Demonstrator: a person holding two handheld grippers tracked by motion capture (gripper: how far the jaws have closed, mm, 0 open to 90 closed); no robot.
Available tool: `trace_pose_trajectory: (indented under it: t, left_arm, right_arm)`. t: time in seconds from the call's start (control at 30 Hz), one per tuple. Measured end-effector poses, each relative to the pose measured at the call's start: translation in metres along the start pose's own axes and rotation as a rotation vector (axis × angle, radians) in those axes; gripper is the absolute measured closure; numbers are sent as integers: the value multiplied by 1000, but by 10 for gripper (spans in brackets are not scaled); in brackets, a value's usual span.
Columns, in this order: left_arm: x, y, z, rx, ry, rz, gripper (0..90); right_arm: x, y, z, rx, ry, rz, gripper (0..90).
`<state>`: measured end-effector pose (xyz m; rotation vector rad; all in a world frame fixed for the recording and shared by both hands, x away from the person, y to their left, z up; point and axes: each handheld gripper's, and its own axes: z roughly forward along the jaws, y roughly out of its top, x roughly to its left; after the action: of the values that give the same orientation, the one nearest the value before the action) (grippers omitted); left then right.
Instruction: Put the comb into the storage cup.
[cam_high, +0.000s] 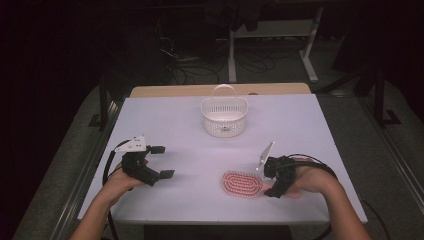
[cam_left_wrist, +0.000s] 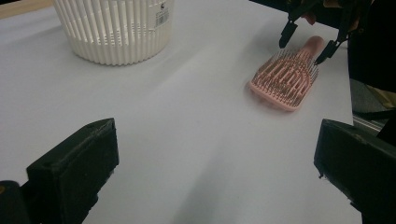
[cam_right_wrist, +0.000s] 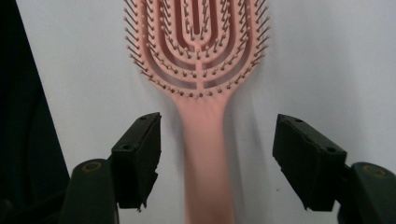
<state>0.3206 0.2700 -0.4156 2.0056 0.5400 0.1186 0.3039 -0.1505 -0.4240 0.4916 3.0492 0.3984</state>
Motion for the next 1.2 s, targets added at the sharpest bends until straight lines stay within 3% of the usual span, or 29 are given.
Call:
trace_pose_trajectory:
  t: [0.8,1.2]
  left_arm:
    - [0,0,0,-1,0,0,0]
    - [0,0,-1,-1,3,0,0]
  right_arm:
    - [5,4,8,71,18,-32,518]
    - [6,9,10,94,2,-57,604]
